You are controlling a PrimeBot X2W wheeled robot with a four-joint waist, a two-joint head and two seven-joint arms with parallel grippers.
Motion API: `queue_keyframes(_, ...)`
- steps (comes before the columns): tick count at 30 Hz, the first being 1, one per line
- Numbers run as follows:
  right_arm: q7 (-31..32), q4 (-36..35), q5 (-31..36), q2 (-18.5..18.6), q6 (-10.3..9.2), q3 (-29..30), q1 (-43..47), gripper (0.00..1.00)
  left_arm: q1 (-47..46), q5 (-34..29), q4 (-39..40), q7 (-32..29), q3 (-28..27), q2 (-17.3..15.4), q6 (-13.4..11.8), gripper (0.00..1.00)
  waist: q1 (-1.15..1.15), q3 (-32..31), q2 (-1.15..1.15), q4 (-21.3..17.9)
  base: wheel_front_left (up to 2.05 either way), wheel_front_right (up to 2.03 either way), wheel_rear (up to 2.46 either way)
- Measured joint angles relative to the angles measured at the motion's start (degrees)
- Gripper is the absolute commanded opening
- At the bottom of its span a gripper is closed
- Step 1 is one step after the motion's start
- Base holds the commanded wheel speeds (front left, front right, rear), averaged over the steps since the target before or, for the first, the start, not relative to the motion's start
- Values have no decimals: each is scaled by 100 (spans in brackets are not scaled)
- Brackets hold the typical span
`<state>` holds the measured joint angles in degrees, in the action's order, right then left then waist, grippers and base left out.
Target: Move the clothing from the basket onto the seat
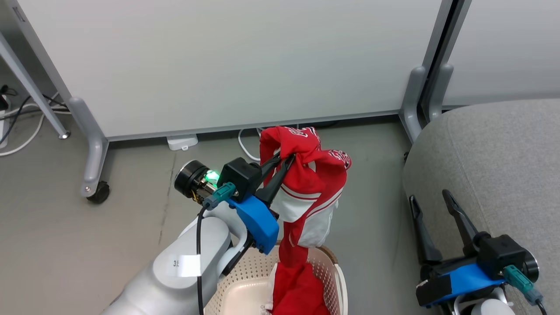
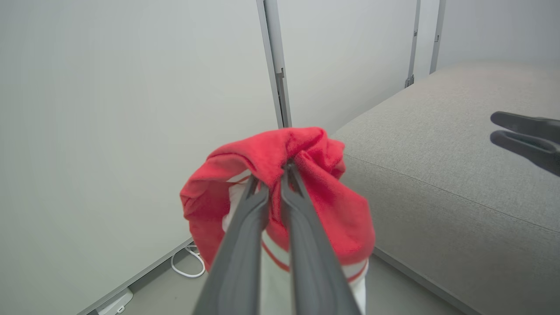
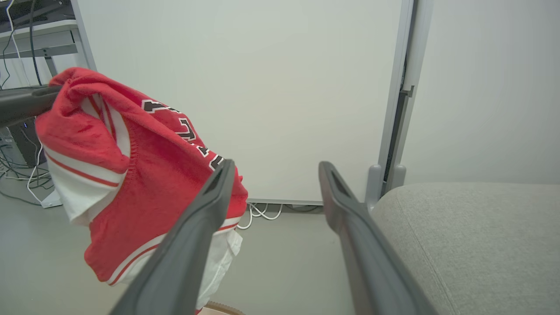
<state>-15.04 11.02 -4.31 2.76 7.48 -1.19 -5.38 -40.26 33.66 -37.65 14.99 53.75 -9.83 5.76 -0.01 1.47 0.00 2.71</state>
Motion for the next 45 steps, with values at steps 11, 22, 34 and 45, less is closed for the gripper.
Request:
queue_keyframes(11, 0, 29, -91, 0, 0, -22, 182, 100, 35, 49, 242, -15, -52, -115, -63, 0, 0, -229, 0, 77, 0, 0, 0)
queue_keyframes(22, 0, 78, -180, 1, 0, -266, 197, 100, 54, 91, 336, -73, -31, -183, -119, 0, 0, -232, 0, 137, 0, 0, 0)
queue_keyframes(34, -1, 248, -355, 0, 0, -1330, 4, 100, 29, 105, 411, -78, 31, -161, -168, 0, 1, -137, 0, 201, 0, 0, 0)
queue_keyframes(45, 0, 864, -468, -1, 0, -2013, -761, 100, -194, 63, 489, -77, 91, -23, -168, 0, 1, 128, 0, 359, 0, 0, 0)
